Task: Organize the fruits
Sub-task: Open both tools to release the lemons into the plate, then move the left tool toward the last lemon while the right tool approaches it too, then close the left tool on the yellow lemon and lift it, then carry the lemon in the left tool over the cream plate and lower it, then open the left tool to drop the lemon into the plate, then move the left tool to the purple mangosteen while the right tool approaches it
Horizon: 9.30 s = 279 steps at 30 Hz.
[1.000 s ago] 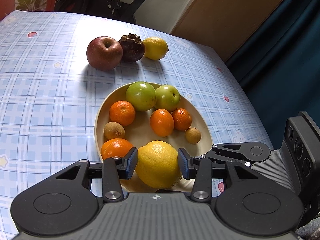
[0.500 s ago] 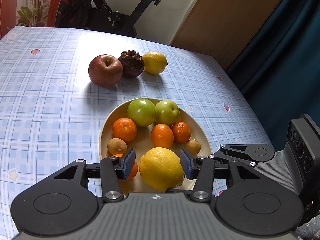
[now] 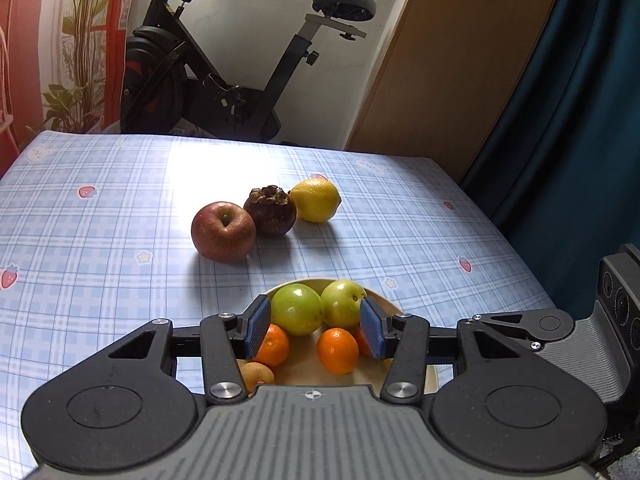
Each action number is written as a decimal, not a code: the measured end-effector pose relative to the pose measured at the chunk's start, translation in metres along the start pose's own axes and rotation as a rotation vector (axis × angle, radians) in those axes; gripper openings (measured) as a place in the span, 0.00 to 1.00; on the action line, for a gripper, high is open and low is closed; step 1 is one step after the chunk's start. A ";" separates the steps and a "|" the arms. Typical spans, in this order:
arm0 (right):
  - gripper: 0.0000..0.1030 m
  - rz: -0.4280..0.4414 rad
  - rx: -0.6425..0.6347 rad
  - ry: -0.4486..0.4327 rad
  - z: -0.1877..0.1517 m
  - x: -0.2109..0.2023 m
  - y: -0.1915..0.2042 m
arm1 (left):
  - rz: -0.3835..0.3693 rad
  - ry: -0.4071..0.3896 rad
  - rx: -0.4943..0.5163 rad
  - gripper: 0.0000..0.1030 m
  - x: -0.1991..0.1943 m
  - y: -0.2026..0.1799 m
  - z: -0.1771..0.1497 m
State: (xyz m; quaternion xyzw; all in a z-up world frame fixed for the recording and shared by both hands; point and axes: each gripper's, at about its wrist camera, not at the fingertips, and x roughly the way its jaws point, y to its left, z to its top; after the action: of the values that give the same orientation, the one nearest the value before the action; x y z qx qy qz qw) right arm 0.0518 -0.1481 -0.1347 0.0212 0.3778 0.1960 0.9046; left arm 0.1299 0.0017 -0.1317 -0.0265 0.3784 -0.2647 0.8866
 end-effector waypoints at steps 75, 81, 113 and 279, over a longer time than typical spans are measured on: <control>0.55 -0.085 -0.025 -0.079 0.077 0.114 -0.164 | -0.012 0.142 -0.186 0.54 0.199 0.040 0.125; 0.55 -0.076 0.009 -0.087 0.070 0.108 -0.168 | -0.061 0.190 -0.231 0.54 0.211 0.039 0.120; 0.54 -0.044 0.167 -0.109 0.058 0.092 -0.178 | -0.127 0.152 -0.185 0.40 0.198 0.019 0.106; 0.55 -0.055 -0.030 -0.074 0.071 0.132 -0.127 | 0.042 0.054 -0.097 0.44 0.126 0.064 0.104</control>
State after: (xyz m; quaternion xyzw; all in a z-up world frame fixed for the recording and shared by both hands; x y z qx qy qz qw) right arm 0.2278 -0.2090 -0.1967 0.0046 0.3416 0.1756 0.9233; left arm 0.3016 -0.0208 -0.1563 -0.0544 0.4150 -0.2278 0.8792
